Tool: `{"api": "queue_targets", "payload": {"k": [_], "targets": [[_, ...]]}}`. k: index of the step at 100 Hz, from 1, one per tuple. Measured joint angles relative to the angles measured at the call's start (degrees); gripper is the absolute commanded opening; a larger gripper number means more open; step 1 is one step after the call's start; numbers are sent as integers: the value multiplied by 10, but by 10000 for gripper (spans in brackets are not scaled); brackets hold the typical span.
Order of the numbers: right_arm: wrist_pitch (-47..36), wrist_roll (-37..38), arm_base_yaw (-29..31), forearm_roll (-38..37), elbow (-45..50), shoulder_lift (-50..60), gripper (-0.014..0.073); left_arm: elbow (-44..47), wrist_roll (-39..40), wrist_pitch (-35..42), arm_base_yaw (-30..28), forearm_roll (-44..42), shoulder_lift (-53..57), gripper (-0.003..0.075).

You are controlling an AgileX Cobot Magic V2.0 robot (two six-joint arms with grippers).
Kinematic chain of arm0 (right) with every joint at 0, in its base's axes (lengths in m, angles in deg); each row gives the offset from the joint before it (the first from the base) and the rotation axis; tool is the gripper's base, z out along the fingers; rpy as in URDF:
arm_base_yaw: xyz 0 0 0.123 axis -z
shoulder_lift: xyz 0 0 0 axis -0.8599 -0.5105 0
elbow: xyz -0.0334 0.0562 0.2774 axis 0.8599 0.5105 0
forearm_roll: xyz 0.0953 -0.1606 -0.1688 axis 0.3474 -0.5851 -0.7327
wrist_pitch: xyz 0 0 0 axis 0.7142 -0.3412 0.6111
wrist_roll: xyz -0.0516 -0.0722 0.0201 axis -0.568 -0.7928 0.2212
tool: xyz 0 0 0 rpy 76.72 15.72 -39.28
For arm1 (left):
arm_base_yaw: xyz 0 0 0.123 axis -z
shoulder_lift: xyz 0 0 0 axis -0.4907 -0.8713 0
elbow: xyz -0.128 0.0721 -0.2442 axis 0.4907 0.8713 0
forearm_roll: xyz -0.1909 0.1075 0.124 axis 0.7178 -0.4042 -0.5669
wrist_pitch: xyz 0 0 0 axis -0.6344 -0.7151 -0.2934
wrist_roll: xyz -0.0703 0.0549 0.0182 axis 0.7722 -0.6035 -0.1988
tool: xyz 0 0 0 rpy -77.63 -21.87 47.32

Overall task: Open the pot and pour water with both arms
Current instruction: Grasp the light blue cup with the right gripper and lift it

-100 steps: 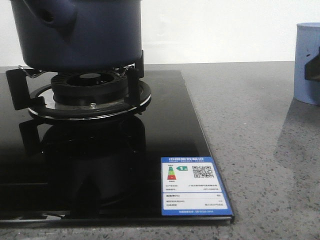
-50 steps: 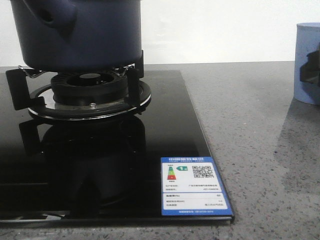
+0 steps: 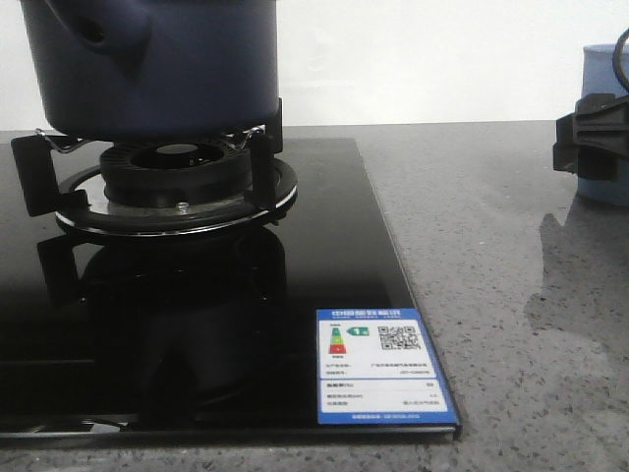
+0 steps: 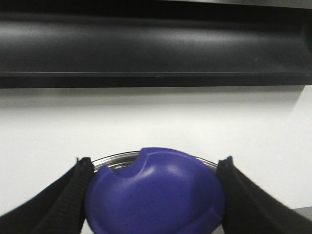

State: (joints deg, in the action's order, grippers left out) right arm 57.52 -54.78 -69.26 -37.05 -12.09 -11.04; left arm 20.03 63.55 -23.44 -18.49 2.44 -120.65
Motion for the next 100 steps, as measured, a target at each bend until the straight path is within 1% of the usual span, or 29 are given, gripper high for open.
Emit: {"api": "queue_targets", "payload": {"k": [10, 15, 22, 34, 41, 65, 82, 92, 100], "targets": [[-4, 1, 0, 1, -1, 0, 561, 0, 0, 0, 0, 0, 0, 411], [-5, 1, 0, 1, -1, 0, 539, 0, 0, 0, 0, 0, 0, 411], [-5, 1, 0, 1, -1, 0, 479, 0, 0, 0, 0, 0, 0, 411], [-6, 1, 0, 1, -1, -1, 342, 0, 0, 0, 0, 0, 0, 411], [-7, 1, 0, 1, -1, -1, 302, 0, 0, 0, 0, 0, 0, 411], [-2, 1, 0, -2, -1, 4, 298, 0, 0, 0, 0, 0, 0, 411], [10, 1, 0, -47, -1, 41, 298, 0, 0, 0, 0, 0, 0, 411], [52, 1, 0, -75, -15, 70, 298, 0, 0, 0, 0, 0, 0, 411], [117, 1, 0, -91, -43, 89, 298, 0, 0, 0, 0, 0, 0, 411]]}}
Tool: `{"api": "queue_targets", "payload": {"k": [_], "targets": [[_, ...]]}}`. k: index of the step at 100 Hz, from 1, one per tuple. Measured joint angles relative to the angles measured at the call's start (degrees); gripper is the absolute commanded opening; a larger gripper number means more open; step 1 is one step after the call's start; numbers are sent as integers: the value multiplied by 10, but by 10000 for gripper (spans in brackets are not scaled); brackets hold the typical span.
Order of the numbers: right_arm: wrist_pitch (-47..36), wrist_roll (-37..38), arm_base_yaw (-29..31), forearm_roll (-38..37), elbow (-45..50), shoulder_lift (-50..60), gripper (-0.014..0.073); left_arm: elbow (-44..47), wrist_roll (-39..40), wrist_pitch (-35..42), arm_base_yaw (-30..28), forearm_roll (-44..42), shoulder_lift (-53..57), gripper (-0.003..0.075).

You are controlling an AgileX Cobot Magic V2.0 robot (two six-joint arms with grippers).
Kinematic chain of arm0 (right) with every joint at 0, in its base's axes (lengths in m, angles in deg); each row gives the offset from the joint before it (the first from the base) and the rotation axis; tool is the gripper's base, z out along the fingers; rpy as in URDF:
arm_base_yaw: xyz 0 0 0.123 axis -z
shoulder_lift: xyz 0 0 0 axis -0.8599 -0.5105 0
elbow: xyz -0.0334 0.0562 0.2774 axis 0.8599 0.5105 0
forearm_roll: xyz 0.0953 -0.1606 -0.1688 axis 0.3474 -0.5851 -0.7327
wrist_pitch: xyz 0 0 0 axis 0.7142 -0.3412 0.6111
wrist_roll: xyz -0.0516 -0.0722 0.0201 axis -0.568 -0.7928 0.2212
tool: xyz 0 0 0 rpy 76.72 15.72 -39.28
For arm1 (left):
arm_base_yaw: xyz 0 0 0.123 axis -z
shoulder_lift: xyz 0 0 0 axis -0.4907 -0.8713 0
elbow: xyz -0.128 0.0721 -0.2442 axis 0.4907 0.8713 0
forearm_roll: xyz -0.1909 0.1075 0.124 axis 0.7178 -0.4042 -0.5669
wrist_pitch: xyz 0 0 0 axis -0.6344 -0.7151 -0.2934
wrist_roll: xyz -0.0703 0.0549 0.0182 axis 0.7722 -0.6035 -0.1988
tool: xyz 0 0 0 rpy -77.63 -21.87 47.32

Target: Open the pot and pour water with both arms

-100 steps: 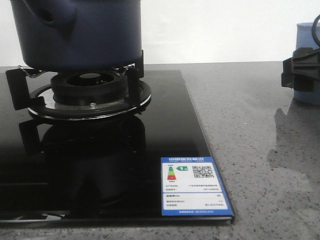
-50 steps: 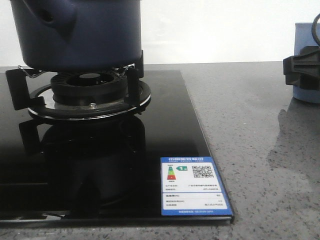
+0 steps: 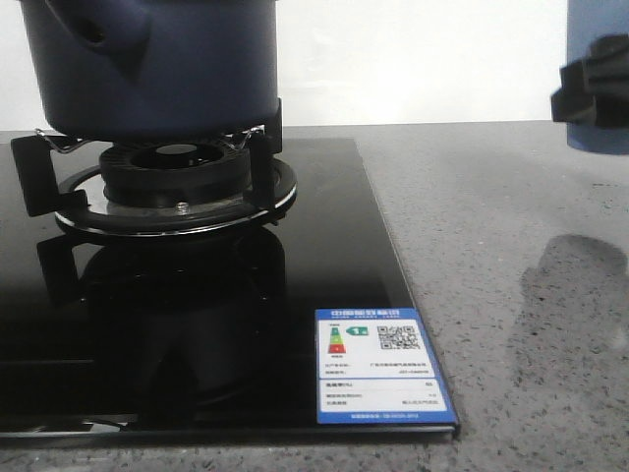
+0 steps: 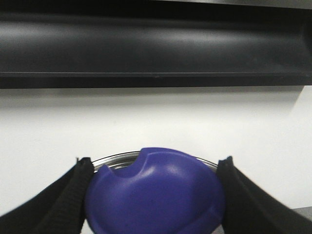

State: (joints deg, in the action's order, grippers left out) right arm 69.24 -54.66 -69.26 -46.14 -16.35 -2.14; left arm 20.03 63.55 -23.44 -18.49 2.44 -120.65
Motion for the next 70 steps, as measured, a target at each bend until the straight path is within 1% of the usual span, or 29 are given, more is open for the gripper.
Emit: {"api": "queue_targets", "payload": {"k": [14, 25, 44, 70], "targets": [[111, 0, -6, -17, -72, 12, 298, 0, 0, 0, 0, 0, 0, 411], [190, 0, -25, -35, -138, 12, 298, 0, 0, 0, 0, 0, 0, 411], [282, -4, -77, -91, -242, 5, 298, 0, 0, 0, 0, 0, 0, 411], [391, -5, -141, -163, -368, -57, 298, 0, 0, 0, 0, 0, 0, 411]]}}
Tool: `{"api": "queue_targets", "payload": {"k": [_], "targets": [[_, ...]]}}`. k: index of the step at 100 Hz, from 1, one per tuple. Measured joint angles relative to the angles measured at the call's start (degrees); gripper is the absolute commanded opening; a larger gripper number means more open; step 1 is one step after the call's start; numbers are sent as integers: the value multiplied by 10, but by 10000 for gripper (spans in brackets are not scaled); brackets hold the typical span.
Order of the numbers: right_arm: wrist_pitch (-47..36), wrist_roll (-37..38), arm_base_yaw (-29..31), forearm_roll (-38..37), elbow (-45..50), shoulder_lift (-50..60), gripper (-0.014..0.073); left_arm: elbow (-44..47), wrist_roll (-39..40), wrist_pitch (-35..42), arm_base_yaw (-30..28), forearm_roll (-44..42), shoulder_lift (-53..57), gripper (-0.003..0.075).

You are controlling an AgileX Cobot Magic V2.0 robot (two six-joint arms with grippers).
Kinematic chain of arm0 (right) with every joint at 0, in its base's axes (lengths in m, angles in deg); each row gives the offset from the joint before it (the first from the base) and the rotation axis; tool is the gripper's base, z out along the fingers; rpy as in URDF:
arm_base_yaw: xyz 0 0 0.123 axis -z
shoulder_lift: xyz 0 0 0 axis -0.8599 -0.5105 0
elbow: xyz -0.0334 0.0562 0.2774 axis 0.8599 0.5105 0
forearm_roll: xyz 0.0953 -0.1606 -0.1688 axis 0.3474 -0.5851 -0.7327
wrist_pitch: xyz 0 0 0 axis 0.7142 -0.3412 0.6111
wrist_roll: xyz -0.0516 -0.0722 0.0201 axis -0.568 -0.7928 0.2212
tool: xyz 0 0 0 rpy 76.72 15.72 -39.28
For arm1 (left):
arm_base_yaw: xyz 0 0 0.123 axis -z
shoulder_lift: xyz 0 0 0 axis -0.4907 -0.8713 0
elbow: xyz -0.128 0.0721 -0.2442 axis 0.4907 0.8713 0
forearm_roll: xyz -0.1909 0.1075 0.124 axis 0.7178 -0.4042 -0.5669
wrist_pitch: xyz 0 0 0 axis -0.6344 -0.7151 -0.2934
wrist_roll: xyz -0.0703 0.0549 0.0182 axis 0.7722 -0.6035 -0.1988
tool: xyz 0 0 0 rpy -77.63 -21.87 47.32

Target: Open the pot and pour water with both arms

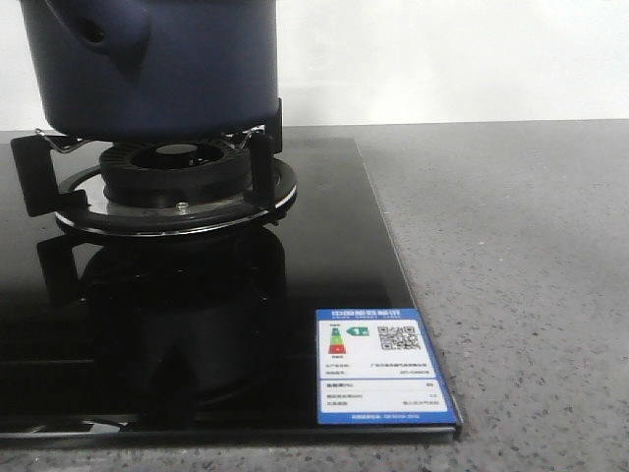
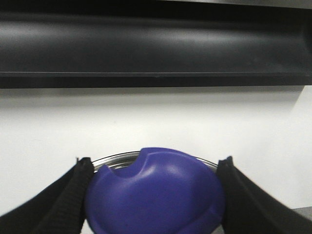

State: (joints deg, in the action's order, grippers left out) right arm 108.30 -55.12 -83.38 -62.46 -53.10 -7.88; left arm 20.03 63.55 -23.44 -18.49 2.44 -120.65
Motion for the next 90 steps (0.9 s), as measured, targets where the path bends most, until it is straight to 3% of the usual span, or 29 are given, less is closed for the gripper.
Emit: {"api": "queue_targets", "payload": {"k": [46, 90], "targets": [[153, -2, -99, -196, -190, -136, 298, 0, 0, 0, 0, 0, 0, 411], [157, -2, -155, -402, -209, -183, 298, 0, 0, -1, 0, 0, 0, 411]]}}
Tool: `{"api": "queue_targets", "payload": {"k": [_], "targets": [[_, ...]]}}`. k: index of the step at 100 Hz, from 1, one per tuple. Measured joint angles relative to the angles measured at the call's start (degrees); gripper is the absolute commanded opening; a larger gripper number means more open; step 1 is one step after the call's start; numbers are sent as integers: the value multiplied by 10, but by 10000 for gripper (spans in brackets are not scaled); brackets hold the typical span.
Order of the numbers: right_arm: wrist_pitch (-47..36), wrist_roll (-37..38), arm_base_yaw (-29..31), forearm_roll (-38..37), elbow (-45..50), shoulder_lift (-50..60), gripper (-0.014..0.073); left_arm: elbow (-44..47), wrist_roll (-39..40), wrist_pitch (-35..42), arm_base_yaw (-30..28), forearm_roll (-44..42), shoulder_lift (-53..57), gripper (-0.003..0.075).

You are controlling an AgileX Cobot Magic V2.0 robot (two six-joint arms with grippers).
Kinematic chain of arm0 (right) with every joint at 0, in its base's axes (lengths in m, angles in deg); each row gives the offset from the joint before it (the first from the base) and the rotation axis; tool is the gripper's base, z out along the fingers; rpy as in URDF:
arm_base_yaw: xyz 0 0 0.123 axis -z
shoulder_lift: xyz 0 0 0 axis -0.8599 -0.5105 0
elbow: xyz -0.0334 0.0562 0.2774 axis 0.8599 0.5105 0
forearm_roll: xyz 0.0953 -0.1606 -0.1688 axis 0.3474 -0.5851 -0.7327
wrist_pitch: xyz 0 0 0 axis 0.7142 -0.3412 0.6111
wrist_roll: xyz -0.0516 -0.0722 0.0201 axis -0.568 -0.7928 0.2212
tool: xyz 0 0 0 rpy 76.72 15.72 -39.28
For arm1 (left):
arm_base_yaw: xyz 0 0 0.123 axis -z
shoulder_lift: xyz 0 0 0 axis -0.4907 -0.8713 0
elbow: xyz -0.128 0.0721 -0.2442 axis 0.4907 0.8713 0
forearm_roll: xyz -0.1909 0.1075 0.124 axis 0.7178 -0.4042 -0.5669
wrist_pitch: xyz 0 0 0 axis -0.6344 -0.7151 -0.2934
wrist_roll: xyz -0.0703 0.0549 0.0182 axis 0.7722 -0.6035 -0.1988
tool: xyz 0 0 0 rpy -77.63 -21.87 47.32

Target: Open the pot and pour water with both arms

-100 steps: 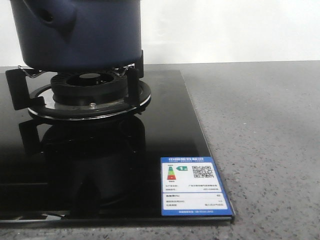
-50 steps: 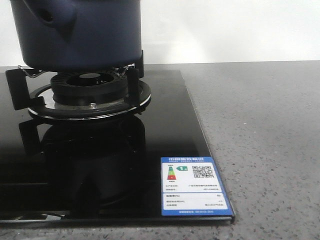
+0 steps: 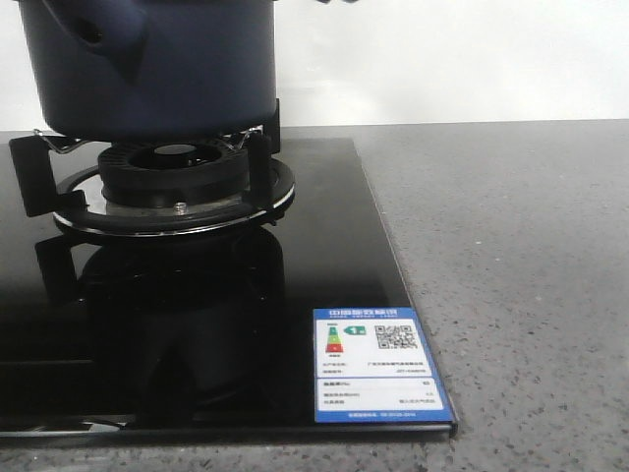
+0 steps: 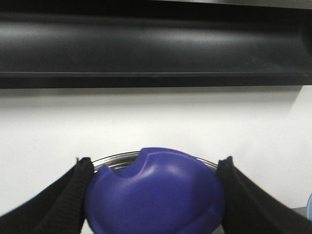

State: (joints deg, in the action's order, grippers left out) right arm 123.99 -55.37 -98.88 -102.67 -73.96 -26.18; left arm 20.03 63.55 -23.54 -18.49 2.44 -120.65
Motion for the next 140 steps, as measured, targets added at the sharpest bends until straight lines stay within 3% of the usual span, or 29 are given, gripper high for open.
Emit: {"api": "queue_targets", "payload": {"k": [46, 140], "targets": [[-19, -1, -15, -199, 0, -6, 298, 0, 0, 0, 0, 0, 0, 411], [-118, -1, -15, -428, -2, -6, 298, 0, 0, 0, 0, 0, 0, 411]]}}
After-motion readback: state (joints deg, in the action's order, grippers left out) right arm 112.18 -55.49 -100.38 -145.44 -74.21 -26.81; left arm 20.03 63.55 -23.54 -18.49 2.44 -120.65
